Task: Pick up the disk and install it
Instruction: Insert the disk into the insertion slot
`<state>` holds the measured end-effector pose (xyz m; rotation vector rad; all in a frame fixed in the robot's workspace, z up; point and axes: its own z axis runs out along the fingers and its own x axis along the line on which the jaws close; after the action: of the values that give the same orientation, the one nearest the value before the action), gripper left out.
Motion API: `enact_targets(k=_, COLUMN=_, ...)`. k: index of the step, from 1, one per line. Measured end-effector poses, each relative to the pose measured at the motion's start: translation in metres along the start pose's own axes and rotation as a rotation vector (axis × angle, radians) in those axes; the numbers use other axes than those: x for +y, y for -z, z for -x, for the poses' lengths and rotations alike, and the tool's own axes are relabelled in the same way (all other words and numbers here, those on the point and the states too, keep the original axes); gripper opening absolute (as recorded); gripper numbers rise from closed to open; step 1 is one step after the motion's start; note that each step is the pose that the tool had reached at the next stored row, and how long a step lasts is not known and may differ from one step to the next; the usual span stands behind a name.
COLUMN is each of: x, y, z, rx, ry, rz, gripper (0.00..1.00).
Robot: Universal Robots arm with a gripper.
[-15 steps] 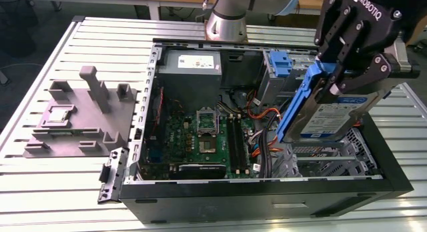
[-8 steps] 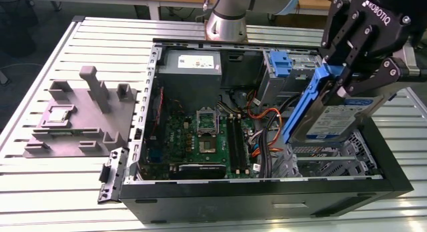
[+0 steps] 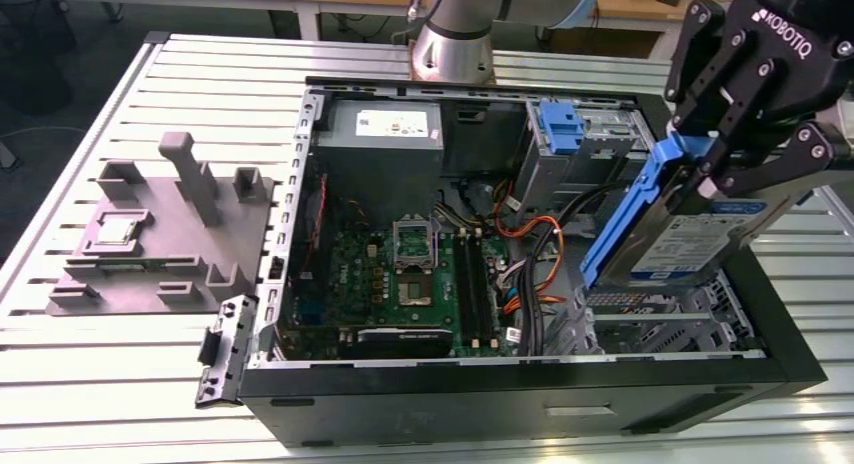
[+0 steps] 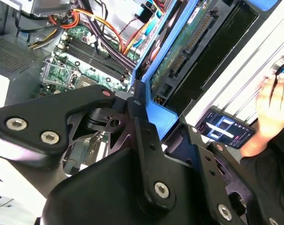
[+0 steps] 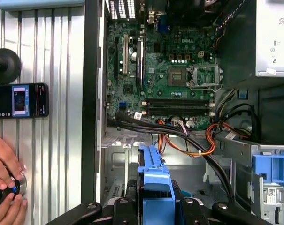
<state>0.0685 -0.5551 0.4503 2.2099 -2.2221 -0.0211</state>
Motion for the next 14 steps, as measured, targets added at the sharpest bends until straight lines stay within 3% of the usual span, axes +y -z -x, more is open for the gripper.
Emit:
enact_targets(k=6, x=-0.0016, y=-0.0037, z=-0.0053, rx=0.0000, ry=0.000, rz=0.0001, gripper=0.36)
enact_targets(k=14, x=-0.0039, y=-0.0074, z=-0.0071, rx=0.0001, ry=0.000, rz=0.0001, gripper=0.36)
